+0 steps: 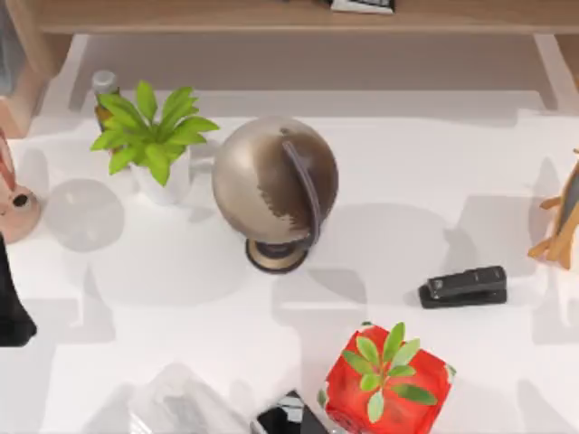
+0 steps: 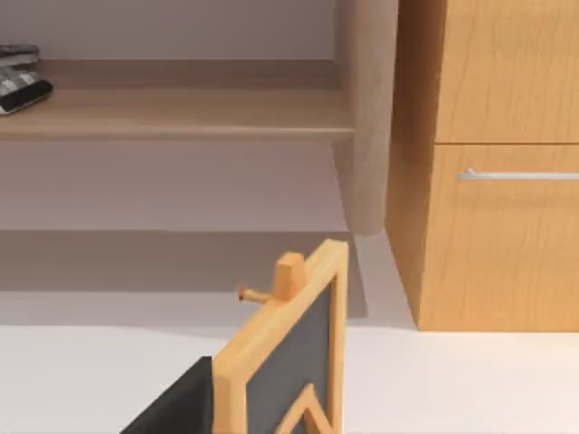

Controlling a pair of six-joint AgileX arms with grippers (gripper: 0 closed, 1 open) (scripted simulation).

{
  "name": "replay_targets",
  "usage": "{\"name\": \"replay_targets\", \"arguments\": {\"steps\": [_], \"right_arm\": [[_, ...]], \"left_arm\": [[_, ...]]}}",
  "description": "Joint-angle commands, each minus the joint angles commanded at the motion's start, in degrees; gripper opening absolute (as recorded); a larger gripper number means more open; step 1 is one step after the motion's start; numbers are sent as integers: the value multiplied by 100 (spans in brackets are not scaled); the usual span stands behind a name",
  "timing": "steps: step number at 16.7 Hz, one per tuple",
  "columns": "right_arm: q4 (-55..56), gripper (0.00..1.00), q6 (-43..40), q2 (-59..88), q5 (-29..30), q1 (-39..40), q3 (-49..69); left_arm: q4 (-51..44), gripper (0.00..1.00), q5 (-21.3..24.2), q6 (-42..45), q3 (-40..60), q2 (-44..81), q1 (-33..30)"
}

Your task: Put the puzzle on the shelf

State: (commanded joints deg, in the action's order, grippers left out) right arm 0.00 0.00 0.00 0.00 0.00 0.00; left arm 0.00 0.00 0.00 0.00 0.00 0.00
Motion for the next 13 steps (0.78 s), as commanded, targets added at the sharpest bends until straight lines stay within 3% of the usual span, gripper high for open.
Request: {"name": "replay_targets", "arguments": {"steps": [6,13], "right_arm": [[362,100,-462,587,-125,-134,330],[2065,100,-2654,3665,-724,-776,1880]], "left_arm": [[0,100,0,0,0,0,0],[0,100,0,0,0,0,0]]}}
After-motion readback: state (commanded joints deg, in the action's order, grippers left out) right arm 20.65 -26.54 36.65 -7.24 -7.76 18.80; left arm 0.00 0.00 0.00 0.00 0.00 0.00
